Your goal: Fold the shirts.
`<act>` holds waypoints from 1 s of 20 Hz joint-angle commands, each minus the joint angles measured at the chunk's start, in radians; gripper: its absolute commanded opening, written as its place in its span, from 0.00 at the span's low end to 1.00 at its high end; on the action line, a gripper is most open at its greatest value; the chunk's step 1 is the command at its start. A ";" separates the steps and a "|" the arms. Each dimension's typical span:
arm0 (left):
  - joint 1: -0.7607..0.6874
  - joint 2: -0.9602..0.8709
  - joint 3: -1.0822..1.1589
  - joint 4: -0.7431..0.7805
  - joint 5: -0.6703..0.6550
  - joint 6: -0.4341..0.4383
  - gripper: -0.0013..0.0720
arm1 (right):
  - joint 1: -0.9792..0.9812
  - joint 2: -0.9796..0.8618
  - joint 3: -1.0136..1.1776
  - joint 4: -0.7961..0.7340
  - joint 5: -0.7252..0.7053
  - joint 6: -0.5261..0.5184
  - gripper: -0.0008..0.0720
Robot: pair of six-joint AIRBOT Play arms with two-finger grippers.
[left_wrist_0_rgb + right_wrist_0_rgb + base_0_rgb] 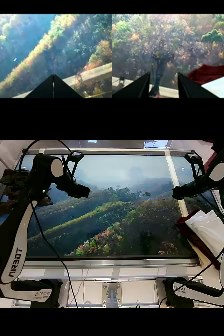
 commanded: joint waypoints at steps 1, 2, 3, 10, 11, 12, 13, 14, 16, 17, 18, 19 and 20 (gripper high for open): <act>0.000 0.000 0.000 0.000 0.000 0.000 0.04 | 0.001 0.000 0.000 0.000 0.000 0.000 0.54; 0.000 0.000 0.000 0.000 0.000 0.000 0.04 | 0.001 0.000 0.000 0.000 0.000 0.000 0.54; 0.000 0.000 0.000 0.000 0.000 0.000 0.04 | 0.001 0.000 0.000 0.000 0.000 0.000 0.54; 0.000 0.000 0.000 0.000 0.003 0.000 0.04 | 0.001 0.000 0.000 0.000 0.000 0.000 0.54; 0.000 0.000 0.000 0.000 0.020 0.000 0.04 | 0.001 0.000 0.000 0.000 0.000 0.000 0.54; 0.000 0.000 0.000 0.000 0.027 0.000 0.04 | 0.001 0.000 0.000 0.000 0.000 0.000 0.54; 0.000 0.000 0.000 0.002 0.029 0.000 0.04 | 0.001 0.000 0.000 0.000 0.000 0.000 0.54; 0.000 0.000 0.000 0.010 0.041 0.008 0.04 | 0.001 0.000 0.000 0.000 0.000 0.000 0.54; 0.000 0.000 0.000 0.031 0.071 0.011 0.04 | 0.001 0.000 0.000 0.001 -0.036 0.000 0.54; 0.000 0.000 0.000 0.032 0.078 0.012 0.04 | 0.001 0.000 0.000 0.002 -0.064 0.000 0.54; 0.000 0.000 0.000 0.032 0.089 0.013 0.04 | 0.001 0.000 0.000 0.003 -0.084 0.000 0.54; 0.000 0.000 0.000 0.053 0.104 0.040 0.04 | 0.001 0.000 0.000 0.004 -0.099 0.000 0.54; 0.000 0.000 0.000 0.082 0.134 0.055 0.04 | 0.001 0.000 0.000 0.004 -0.111 0.000 0.54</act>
